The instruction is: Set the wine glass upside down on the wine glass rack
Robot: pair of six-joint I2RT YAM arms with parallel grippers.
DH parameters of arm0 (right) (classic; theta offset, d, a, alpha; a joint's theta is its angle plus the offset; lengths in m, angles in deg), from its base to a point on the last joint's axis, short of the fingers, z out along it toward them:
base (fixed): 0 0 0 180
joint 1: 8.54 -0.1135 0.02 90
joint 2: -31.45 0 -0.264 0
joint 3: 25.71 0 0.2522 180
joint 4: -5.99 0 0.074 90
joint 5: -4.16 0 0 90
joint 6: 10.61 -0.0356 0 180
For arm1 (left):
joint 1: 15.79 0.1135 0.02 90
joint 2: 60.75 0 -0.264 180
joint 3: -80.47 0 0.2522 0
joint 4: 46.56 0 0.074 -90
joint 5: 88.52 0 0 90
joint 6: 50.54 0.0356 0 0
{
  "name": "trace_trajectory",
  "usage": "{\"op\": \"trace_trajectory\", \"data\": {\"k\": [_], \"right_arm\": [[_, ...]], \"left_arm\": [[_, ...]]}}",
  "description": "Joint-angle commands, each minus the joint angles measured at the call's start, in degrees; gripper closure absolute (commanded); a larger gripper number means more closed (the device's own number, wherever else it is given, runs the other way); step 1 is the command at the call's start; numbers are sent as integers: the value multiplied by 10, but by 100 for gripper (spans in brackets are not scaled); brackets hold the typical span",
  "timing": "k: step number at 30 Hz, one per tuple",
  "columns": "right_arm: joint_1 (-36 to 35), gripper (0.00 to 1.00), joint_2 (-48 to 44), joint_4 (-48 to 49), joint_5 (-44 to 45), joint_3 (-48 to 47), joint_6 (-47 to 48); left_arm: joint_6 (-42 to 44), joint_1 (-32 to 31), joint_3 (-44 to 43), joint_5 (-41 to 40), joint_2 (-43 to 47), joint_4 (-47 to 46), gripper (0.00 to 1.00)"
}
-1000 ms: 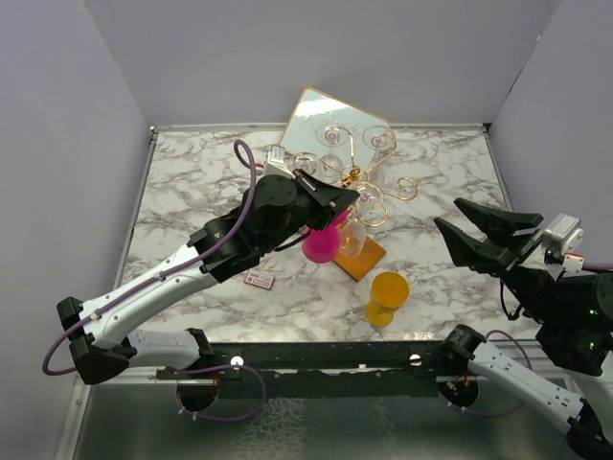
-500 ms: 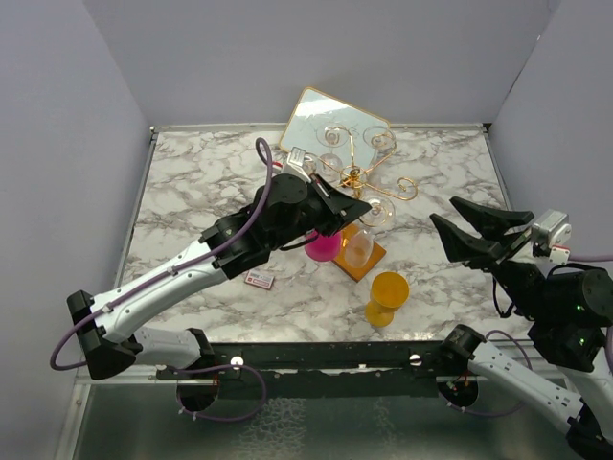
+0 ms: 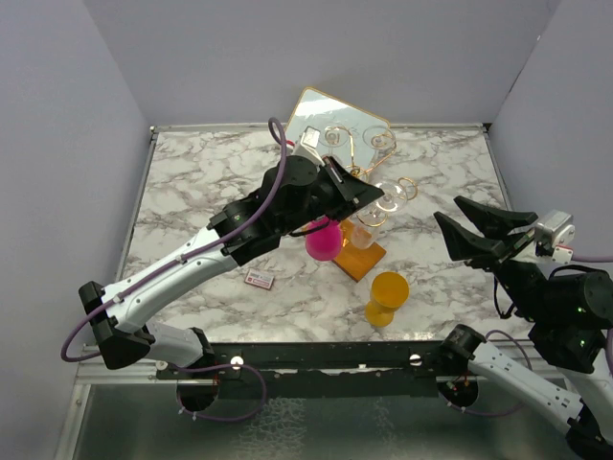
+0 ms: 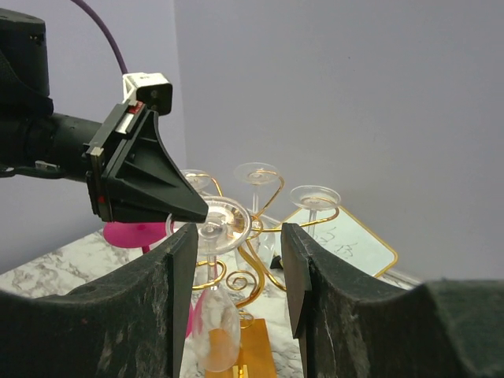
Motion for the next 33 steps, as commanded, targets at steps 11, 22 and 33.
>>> {"op": "trace_trajectory", "data": {"k": [11, 22, 33], "right_arm": [[-3, 54, -14, 5, 32, 1, -3], [-4, 54, -23, -2, 31, 2, -12], [-3, 54, -24, -7, 42, 3, -36]], "left_arm": [[76, 1, -47, -18, -23, 24, 95], [125, 1, -64, -37, -39, 44, 87], [170, 1, -75, -55, -46, 78, 80]]}}
